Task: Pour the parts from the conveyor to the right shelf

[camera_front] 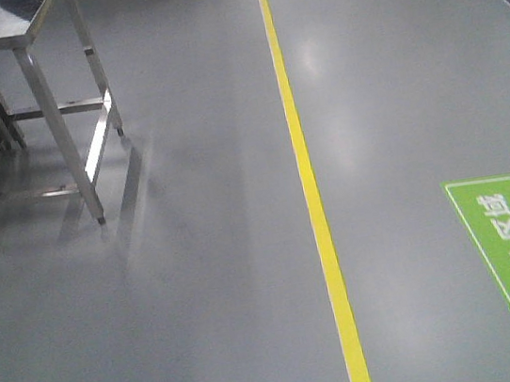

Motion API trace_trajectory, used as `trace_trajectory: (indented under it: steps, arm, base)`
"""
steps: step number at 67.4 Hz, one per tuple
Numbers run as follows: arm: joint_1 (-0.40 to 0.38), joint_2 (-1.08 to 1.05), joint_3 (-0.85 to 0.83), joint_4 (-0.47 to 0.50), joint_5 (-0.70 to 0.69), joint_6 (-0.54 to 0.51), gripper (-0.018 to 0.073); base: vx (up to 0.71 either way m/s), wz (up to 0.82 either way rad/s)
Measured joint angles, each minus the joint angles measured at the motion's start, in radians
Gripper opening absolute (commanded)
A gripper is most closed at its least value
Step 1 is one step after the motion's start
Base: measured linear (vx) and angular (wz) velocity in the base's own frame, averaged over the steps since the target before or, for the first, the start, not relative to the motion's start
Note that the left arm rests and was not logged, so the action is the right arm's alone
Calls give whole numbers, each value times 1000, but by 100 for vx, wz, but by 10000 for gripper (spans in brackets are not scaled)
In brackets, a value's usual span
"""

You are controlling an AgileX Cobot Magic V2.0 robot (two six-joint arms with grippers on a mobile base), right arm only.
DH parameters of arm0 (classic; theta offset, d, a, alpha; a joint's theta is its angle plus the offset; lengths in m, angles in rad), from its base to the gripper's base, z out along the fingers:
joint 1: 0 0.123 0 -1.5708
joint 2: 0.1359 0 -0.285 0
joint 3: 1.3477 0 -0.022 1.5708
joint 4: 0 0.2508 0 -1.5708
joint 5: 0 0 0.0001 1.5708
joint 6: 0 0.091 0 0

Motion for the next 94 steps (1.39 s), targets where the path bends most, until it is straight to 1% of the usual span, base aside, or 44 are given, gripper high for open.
trace_trajectory:
  steps: [52, 94]
  arm:
    - [0, 0, 0, 0, 0, 0, -6]
    - [0, 0, 0, 0, 0, 0, -6]
  base:
    - [75, 4]
    - [74, -9]
